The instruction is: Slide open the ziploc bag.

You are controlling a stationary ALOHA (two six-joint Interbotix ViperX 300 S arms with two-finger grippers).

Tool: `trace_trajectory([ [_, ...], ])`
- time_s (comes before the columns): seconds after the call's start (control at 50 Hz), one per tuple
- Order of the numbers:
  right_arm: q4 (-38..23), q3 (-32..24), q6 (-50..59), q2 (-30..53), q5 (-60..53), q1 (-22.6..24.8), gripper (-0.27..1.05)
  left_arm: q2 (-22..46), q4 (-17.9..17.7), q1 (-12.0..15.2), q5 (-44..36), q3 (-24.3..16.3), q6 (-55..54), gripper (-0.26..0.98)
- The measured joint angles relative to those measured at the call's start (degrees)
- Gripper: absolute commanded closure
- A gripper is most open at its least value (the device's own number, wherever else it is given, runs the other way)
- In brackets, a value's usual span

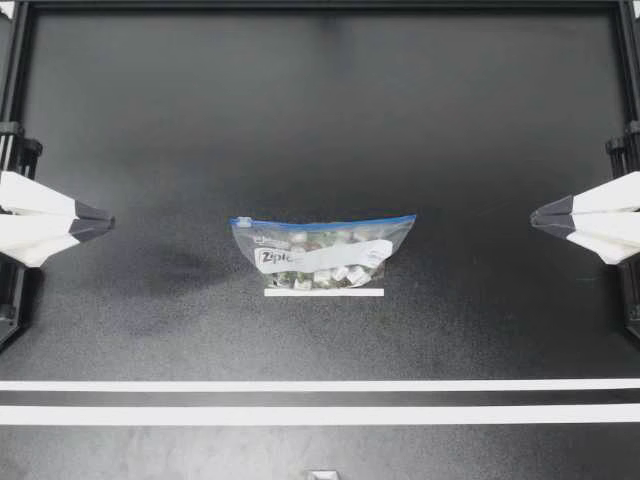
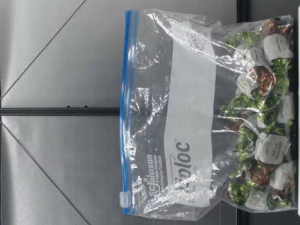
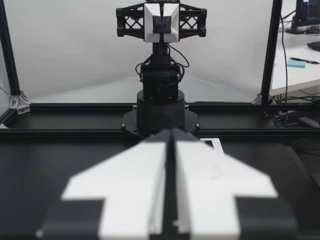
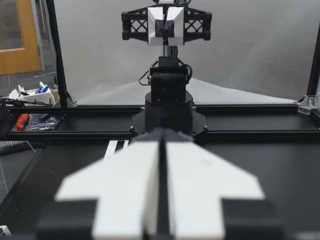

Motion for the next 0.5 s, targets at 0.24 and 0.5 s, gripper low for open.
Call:
trace_trajectory([
  [0.24, 0.0, 1.1, 0.0, 0.1, -0.2, 0.0, 0.95, 2.5, -1.1, 0.1, 0.1, 0.4, -0.4, 0.91],
  [0.5, -0.1, 0.8, 0.1, 3.2, -8.3, -3.4, 0.95, 12.2, -1.9, 4.9, -4.9, 6.0, 0.4, 0.91],
])
